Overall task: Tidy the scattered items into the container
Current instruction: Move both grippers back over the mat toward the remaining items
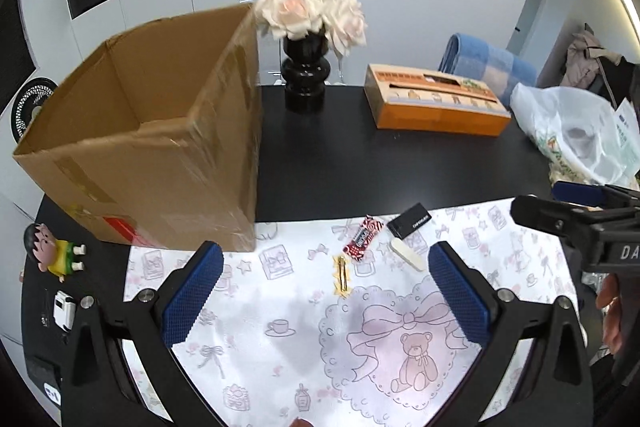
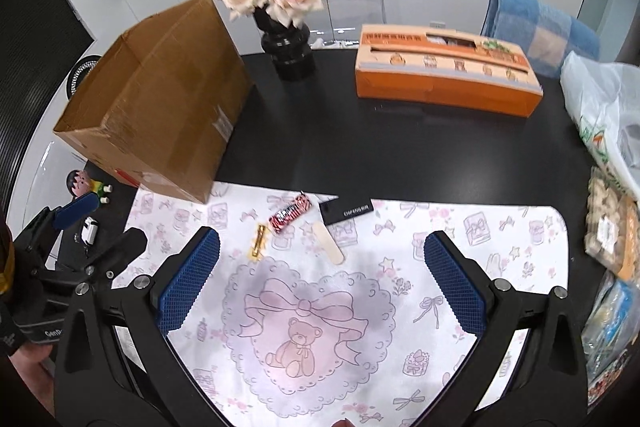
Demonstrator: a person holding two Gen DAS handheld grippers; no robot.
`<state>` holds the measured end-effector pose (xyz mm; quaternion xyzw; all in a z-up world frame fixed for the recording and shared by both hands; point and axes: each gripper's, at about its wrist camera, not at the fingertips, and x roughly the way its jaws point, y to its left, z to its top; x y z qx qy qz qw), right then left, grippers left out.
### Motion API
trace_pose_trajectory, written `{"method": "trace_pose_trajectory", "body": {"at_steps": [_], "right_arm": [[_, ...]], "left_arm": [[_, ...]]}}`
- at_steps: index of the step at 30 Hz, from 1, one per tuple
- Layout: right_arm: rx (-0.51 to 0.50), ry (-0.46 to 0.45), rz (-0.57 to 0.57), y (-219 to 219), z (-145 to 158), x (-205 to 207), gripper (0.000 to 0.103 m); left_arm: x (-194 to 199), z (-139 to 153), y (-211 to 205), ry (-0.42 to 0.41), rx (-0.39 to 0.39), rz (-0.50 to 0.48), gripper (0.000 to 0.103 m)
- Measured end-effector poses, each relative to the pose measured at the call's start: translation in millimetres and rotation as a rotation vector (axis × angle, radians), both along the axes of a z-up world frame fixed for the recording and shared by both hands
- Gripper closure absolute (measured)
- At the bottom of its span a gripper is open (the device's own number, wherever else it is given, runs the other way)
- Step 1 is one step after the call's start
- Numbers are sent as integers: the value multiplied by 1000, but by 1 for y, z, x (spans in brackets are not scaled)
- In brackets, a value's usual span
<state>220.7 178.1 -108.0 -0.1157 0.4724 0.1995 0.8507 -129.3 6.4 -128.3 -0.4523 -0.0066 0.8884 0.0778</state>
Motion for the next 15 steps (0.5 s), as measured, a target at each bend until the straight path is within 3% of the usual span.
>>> {"method": "trace_pose_trajectory", "body": {"at_steps": [5, 11, 15], "right_arm": [[-28, 25, -15, -10, -32, 8, 0], [-43, 76, -36, -15, -69, 21, 0], [-66, 89, -39, -17, -87, 24, 0]], "left_arm": [[-1, -29, 14, -30, -34, -25, 1], [-13, -71, 15, -72, -1, -16, 1], [-20, -97, 22, -101, -29, -45, 1]]}}
